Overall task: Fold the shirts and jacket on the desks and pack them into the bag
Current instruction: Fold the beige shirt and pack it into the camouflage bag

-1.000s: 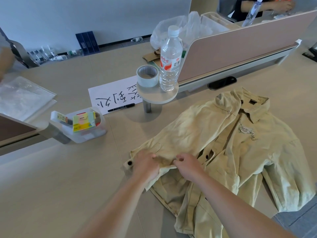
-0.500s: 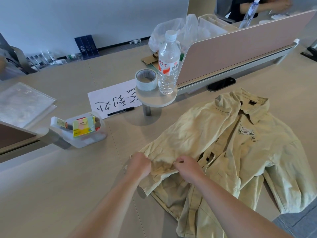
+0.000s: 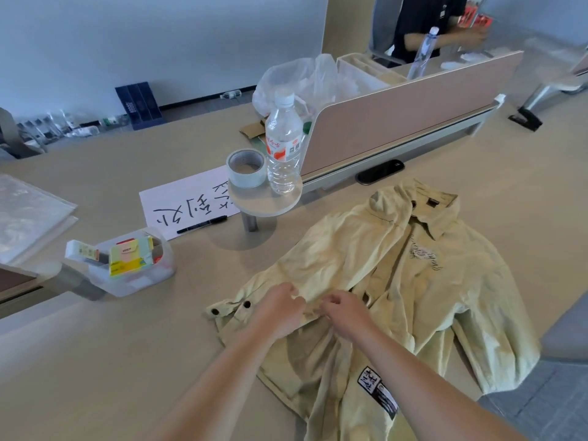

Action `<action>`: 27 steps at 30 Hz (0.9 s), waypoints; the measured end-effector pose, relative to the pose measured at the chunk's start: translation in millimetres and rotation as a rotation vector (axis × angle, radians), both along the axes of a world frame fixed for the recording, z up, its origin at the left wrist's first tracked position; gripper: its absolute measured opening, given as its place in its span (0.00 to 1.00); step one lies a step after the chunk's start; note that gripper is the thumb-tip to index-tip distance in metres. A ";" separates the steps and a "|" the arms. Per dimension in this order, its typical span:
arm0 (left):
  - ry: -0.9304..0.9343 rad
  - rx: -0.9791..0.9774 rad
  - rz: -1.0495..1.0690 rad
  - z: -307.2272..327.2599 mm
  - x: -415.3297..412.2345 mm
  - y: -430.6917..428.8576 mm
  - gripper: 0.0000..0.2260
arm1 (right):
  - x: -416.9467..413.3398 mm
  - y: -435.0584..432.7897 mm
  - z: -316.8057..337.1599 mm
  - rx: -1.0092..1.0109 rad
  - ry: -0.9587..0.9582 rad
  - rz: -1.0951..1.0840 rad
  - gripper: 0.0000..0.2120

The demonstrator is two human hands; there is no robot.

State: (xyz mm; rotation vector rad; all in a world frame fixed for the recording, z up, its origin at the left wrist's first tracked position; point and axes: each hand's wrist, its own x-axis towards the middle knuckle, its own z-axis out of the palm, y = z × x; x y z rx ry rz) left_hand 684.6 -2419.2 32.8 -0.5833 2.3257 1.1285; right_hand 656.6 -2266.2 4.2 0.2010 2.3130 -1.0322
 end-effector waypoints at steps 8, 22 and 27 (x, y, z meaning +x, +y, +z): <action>0.019 0.187 -0.173 28.8 -11.3 102.7 0.11 | -12.5 125.9 74.6 0.083 0.066 -0.188 0.14; -0.024 0.135 0.044 -1.9 0.4 272.1 0.08 | -12.6 317.8 9.5 0.391 0.114 -0.148 0.17; -0.035 0.164 0.135 -4.5 19.9 334.6 0.07 | -21.3 362.8 -13.7 0.431 -0.037 -0.100 0.21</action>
